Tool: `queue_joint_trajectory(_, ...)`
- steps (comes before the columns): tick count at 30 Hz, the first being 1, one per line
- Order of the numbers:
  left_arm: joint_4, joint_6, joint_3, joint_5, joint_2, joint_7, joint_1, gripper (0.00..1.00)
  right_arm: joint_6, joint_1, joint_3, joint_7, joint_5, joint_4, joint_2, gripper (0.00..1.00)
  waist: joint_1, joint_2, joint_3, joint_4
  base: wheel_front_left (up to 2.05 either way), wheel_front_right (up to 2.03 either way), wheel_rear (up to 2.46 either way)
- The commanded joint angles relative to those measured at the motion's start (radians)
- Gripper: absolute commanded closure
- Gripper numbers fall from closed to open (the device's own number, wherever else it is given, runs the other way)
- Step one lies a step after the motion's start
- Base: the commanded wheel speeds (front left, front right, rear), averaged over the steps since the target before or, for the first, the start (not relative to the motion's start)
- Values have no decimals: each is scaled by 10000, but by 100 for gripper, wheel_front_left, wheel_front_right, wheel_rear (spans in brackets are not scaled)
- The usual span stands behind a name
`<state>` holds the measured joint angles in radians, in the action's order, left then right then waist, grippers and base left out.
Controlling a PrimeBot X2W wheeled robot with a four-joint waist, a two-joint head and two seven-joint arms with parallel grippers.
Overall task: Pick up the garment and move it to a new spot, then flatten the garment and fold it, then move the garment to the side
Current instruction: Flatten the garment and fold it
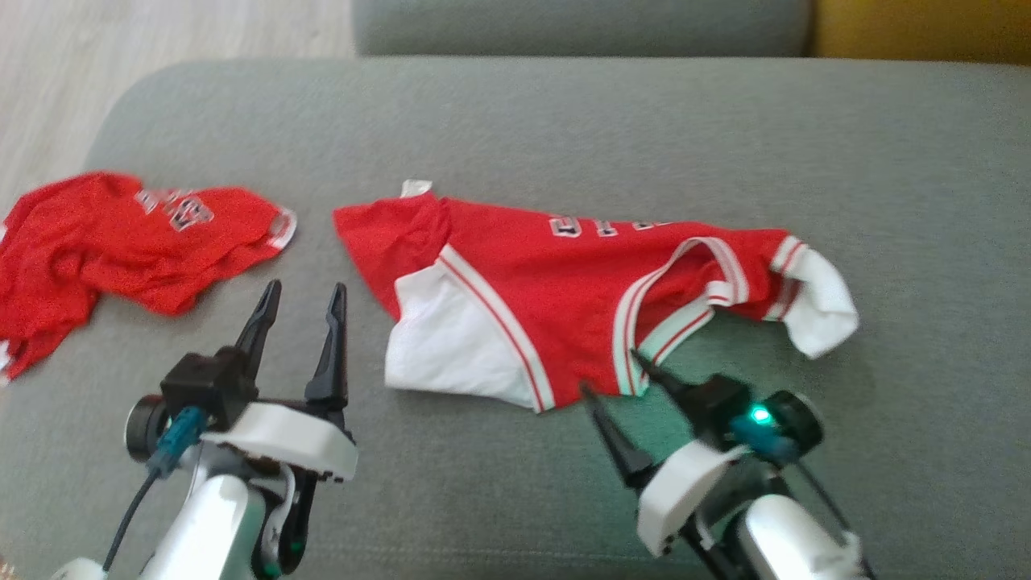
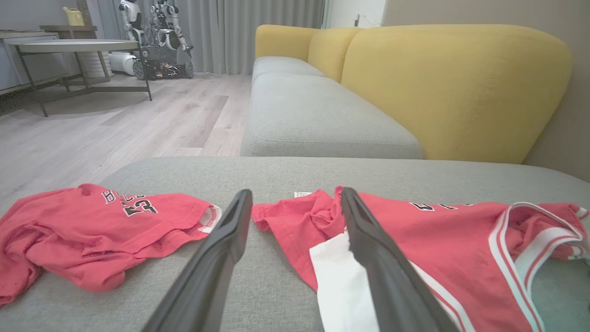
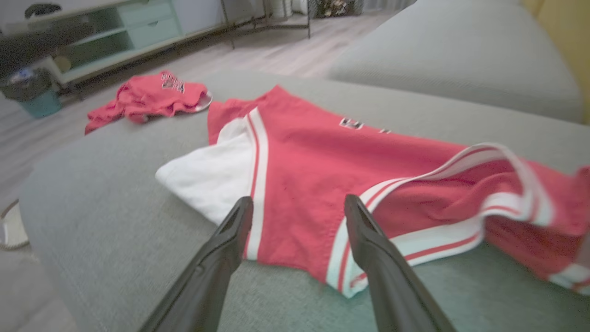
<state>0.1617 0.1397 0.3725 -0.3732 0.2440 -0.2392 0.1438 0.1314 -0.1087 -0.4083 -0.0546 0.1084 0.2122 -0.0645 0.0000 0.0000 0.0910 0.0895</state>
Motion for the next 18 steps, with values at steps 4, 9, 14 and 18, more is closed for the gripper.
queue_joint_trajectory(4,-163,-108,-316,149,-110,-160,962,0,-7,-1098,-1436,4,127,1132,-168,0,0,0,665,735,0,0,0)
queue_joint_trajectory(9,-11,-210,-341,239,-269,-205,1181,0,-7,-1771,-2102,136,131,2509,-160,0,0,0,879,927,0,0,0)
queue_joint_trajectory(14,31,-274,-486,331,-320,-220,1255,0,-7,-2284,-2209,286,-62,3541,-73,0,0,0,985,851,0,0,0)
queue_joint_trajectory(18,2,-347,-612,429,-389,-223,1288,0,-7,-2611,-2284,413,40,4117,31,83,0,0,1023,730,0,0,0)
